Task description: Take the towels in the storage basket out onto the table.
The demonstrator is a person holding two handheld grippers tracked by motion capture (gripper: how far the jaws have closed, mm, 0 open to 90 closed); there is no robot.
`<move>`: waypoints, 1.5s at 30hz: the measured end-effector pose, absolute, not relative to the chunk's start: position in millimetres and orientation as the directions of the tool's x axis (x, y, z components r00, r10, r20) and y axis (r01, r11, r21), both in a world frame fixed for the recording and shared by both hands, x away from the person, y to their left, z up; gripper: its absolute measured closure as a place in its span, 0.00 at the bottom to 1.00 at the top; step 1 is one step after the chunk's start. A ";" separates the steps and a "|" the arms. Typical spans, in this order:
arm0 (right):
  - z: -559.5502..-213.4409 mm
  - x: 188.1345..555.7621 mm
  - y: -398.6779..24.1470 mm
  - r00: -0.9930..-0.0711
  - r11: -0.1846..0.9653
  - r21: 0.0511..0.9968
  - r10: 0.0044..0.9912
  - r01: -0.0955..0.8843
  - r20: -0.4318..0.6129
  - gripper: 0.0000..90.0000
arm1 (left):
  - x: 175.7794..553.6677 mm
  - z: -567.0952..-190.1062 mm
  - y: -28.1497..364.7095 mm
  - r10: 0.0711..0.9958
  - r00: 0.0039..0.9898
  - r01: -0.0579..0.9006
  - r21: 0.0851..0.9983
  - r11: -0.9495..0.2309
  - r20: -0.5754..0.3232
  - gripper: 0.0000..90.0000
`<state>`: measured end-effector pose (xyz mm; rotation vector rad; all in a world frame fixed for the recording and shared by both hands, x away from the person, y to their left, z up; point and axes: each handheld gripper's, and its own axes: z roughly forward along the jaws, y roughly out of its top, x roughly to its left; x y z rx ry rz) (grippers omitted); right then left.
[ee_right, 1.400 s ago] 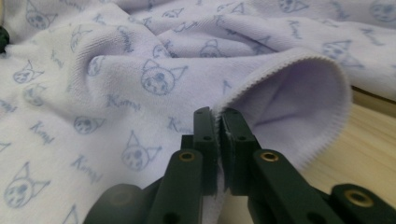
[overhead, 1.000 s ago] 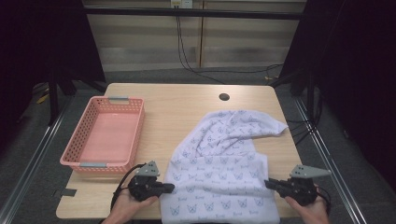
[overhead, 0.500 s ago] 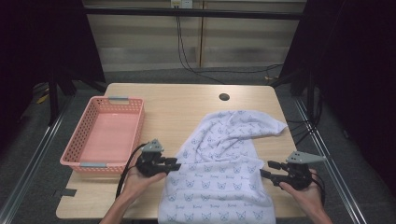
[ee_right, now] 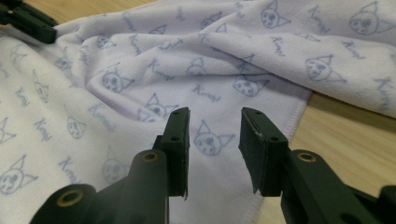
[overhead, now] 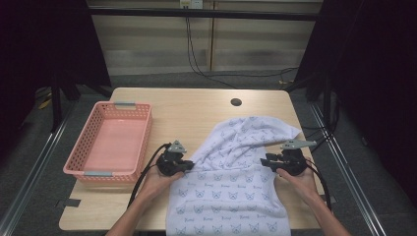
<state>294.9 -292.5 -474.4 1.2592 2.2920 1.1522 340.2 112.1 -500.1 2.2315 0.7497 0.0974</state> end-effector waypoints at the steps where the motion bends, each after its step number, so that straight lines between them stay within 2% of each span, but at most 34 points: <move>1: -476.8 298.2 -291.0 -0.580 0.299 0.756 0.804 0.583 0.129 0.70 | 340.2 -500.1 112.1 0.544 0.824 0.485 0.692 -0.534 -0.158 0.95; 5: -485.9 306.3 -278.9 -0.587 0.350 0.719 0.803 0.600 0.100 0.66 | 311.8 -496.2 132.7 0.546 0.820 0.506 0.666 -0.548 -0.173 0.95; 6: -485.9 306.3 -278.9 -0.587 0.350 0.719 0.803 0.600 0.100 0.66 | 294.5 -495.1 144.1 0.541 0.815 0.525 0.655 -0.543 -0.205 0.95; 9: -491.4 308.6 -267.2 -0.602 0.376 0.706 0.793 0.600 0.089 0.61 | 275.2 -493.3 155.0 0.514 0.822 0.536 0.636 -0.556 -0.244 0.93; 13: -500.4 306.1 -247.4 -0.656 0.453 0.680 0.753 0.577 0.055 0.57 | 264.7 -490.7 158.9 0.508 0.824 0.531 0.654 -0.538 -0.251 0.75; 14: -501.0 304.7 -244.4 -0.662 0.462 0.686 0.748 0.562 0.039 0.61 | 273.2 -487.6 155.8 0.504 0.827 0.520 0.682 -0.515 -0.249 0.71; 16: -499.6 302.4 -242.3 -0.679 0.476 0.683 0.733 0.554 0.040 0.77 | 284.2 -486.2 149.9 0.521 0.821 0.514 0.698 -0.498 -0.233 0.66; 17: -499.6 302.4 -242.3 -0.679 0.476 0.683 0.733 0.554 0.040 0.77 | 284.2 -486.2 149.9 0.521 0.821 0.514 0.698 -0.498 -0.233 0.66; 18: -498.3 296.7 -240.9 -0.679 0.485 0.684 0.734 0.546 0.021 0.91 | 299.7 -487.5 139.8 0.537 0.815 0.510 0.711 -0.484 -0.219 0.65; 19: -496.1 293.5 -242.2 -0.667 0.489 0.675 0.745 0.553 0.006 0.95 | 306.5 -488.7 134.7 0.540 0.813 0.512 0.712 -0.481 -0.219 0.66; 25: -484.7 275.5 -268.7 -0.628 0.429 0.696 0.777 0.576 0.041 0.96 | 324.4 -496.9 114.4 0.538 0.815 0.515 0.696 -0.500 -0.216 0.78; 28: -478.2 248.8 -298.5 -0.609 0.396 0.711 0.791 0.581 0.058 0.96 | 316.6 -497.4 110.2 0.532 0.825 0.498 0.687 -0.529 -0.189 0.76; 29: -478.2 248.8 -298.5 -0.609 0.396 0.711 0.791 0.581 0.058 0.96 | 316.6 -497.4 110.2 0.532 0.825 0.498 0.687 -0.529 -0.189 0.73; 30: -475.0 232.1 -316.7 -0.578 0.344 0.720 0.810 0.602 0.097 0.96 | 311.8 -497.5 111.2 0.534 0.820 0.511 0.685 -0.519 -0.207 0.69; 32: -473.0 218.5 -328.4 -0.563 0.328 0.720 0.820 0.612 0.105 0.96 | 305.0 -496.7 112.6 0.515 0.833 0.498 0.679 -0.539 -0.202 0.71; 37: -475.5 195.4 -337.3 -0.562 0.316 0.704 0.815 0.636 0.142 0.96 | 285.7 -495.7 119.6 0.474 0.849 0.497 0.660 -0.563 -0.235 0.92; 39: -475.6 185.9 -333.4 -0.575 0.334 0.694 0.806 0.637 0.140 0.95 | 270.9 -493.2 121.9 0.442 0.861 0.493 0.631 -0.599 -0.254 0.95; 40: -475.5 183.3 -331.9 -0.580 0.340 0.692 0.803 0.637 0.139 0.93 | 258.6 -492.4 123.7 0.403 0.871 0.485 0.619 -0.618 -0.280 0.95; 41: -474.3 179.3 -329.0 -0.580 0.337 0.695 0.803 0.635 0.141 0.86 | 250.5 -491.0 125.5 0.387 0.883 0.463 0.622 -0.632 -0.265 0.96; 44: -469.7 183.3 -327.6 -0.576 0.288 0.732 0.799 0.617 0.172 0.75 | 244.1 -487.3 131.5 0.401 0.873 0.478 0.643 -0.598 -0.276 0.86; 45: -469.7 183.3 -327.6 -0.576 0.288 0.732 0.799 0.617 0.172 0.75 | 248.5 -485.0 133.7 0.416 0.868 0.482 0.661 -0.575 -0.271 0.86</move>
